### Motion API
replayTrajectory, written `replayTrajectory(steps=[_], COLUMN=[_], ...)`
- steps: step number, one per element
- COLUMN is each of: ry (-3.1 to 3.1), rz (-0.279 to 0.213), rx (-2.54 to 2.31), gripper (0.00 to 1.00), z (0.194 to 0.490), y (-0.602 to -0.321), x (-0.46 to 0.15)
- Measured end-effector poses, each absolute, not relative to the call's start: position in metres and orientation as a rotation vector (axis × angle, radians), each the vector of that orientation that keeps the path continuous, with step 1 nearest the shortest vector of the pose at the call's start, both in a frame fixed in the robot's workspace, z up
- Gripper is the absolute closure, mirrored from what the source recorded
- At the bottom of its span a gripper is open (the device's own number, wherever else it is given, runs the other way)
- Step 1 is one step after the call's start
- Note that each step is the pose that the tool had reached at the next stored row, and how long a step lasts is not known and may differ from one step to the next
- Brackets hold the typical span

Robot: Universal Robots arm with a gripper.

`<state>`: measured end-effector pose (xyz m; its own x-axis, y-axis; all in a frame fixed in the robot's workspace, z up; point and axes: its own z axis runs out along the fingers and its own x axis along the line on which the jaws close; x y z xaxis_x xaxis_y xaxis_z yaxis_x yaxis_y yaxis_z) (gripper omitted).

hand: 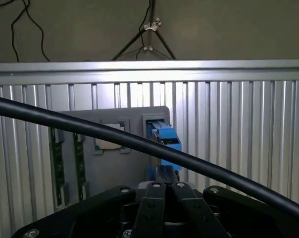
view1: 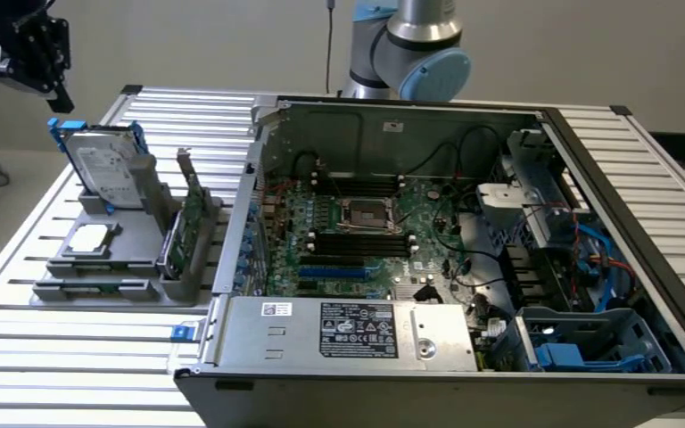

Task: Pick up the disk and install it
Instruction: 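Pick up the disk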

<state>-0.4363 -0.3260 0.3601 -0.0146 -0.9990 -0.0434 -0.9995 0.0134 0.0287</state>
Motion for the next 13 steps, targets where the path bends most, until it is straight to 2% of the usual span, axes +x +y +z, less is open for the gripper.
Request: replayTrajectory(steps=[13], ry=[2.019], rz=[0.095], rx=[-2.38], gripper=[0.89], z=[0.3586], y=[-0.3246], x=[-0.4368])
